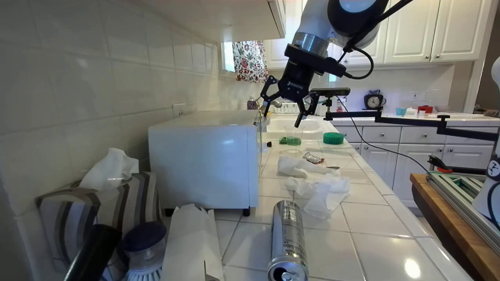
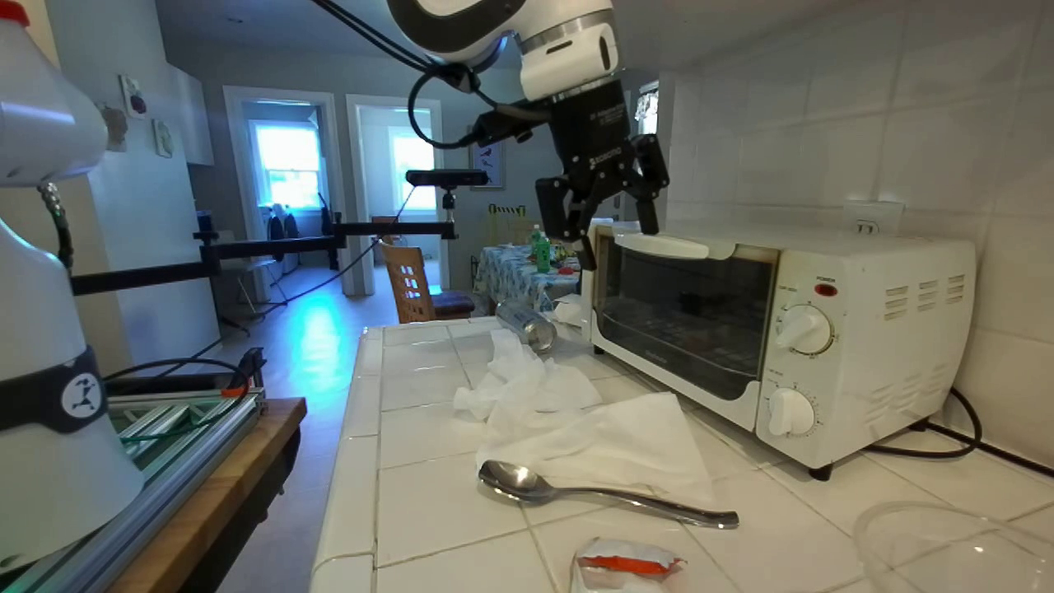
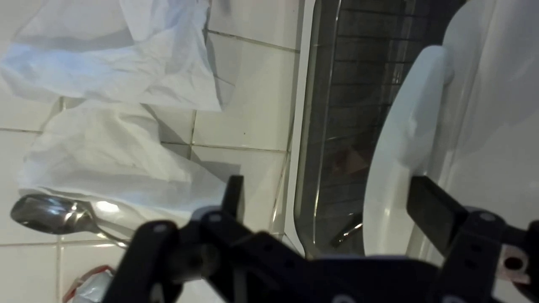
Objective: Open the microwave oven.
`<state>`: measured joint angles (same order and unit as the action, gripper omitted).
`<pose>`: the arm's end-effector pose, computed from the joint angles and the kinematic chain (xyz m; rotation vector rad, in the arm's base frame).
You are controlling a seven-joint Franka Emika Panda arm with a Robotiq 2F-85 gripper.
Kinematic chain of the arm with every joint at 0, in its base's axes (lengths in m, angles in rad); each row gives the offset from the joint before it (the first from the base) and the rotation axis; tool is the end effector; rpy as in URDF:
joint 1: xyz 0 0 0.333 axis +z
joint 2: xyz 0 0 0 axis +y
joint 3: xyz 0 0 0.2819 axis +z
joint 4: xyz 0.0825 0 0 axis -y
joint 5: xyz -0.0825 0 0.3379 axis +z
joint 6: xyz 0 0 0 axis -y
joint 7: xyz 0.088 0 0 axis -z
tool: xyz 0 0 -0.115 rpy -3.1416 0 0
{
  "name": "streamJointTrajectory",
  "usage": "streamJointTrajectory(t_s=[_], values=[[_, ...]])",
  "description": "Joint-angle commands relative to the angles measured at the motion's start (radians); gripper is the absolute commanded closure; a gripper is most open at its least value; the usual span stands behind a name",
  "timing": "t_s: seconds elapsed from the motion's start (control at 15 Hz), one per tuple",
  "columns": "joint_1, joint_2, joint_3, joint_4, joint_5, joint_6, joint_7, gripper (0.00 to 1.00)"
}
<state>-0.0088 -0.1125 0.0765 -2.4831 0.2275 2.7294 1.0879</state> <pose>0.4666 0.0238 0.3600 -2.3249 1.6098 -0.3353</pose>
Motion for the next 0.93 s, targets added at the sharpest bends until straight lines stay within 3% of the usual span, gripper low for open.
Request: streamJointTrajectory(t_s=[0.0,0.87], values=[[0.017,0.019,-0.018,0.024,0.05,-0.008,-0.065,0.0],[0.01,0.026,-0.021,0.025,0.044,-0.048,-0.062,0.0]])
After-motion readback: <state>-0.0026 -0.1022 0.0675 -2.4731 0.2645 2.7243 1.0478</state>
